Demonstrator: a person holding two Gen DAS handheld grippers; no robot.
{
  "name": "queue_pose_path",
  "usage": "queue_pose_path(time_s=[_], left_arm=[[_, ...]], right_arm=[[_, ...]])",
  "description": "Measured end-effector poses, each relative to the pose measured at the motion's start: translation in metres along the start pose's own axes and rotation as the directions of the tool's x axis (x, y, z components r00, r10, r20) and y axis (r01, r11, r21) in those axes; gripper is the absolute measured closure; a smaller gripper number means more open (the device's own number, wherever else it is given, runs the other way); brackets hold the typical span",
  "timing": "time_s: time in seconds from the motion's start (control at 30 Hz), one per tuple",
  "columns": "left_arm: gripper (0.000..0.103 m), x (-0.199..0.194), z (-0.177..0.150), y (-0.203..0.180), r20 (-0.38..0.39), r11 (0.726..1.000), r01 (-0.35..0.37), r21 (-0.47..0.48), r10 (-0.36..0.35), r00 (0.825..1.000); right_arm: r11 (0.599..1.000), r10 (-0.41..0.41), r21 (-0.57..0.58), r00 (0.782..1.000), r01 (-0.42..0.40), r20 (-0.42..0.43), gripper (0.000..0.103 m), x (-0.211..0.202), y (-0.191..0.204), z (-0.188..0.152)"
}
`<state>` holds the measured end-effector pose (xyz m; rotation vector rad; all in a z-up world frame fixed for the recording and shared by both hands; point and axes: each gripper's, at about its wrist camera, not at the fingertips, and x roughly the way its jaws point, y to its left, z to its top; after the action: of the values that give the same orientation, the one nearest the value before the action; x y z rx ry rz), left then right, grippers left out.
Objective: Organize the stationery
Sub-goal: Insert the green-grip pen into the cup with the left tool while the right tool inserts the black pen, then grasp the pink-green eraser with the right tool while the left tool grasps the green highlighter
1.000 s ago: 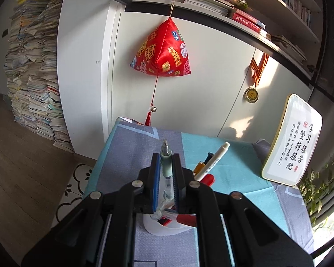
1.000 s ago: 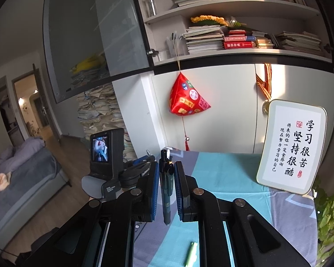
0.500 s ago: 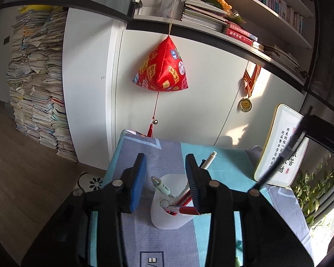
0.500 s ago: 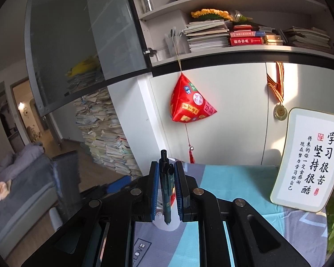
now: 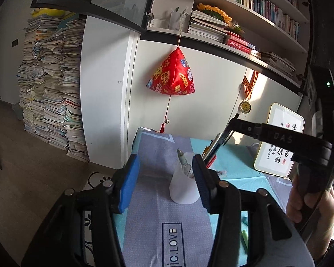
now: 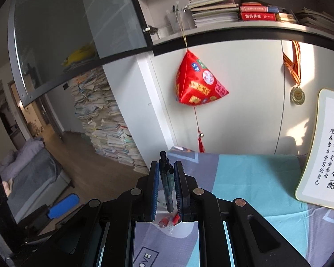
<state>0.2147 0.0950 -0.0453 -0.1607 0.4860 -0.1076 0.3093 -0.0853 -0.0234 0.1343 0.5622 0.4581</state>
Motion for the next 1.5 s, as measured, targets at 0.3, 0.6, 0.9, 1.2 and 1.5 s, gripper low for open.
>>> queue_pose_path(time_s=[0.3, 0.6, 0.9, 1.2, 1.5], left_arm=[[0.054, -0.006, -0.017, 0.021, -0.030, 0.998, -0.003, -0.061, 0.001, 1.000], [0.054, 0.002, -0.032, 0.021, -0.076, 0.998, -0.002, -0.057, -0.002, 0.997], [0.052, 0.000, -0.040, 0.010, -0.091, 0.999, 0.026, -0.047, -0.030, 0.995], [0.047, -0.016, -0.041, -0.005, -0.070, 0.999, 0.040, 0.004, -0.040, 0.997], [0.030, -0.016, -0.063, -0.031, -0.117, 0.997, 0.056, 0.056, -0.050, 0.992]], right_arm=[[1.000, -0.001, -0.001, 0.993, 0.001, -0.120, 0.093, 0.036, -0.005, -0.030], [1.000, -0.002, 0.005, 0.989, 0.003, -0.147, 0.094, 0.049, -0.007, -0.038], [0.998, -0.063, 0.015, 0.990, 0.065, -0.128, 0.094, 0.039, -0.002, -0.032], [0.992, -0.121, -0.024, 0.989, 0.123, 0.087, 0.033, -0.047, 0.013, 0.000], [0.962, -0.249, -0.078, 0.958, 0.262, 0.143, 0.009, -0.126, -0.005, -0.008]])
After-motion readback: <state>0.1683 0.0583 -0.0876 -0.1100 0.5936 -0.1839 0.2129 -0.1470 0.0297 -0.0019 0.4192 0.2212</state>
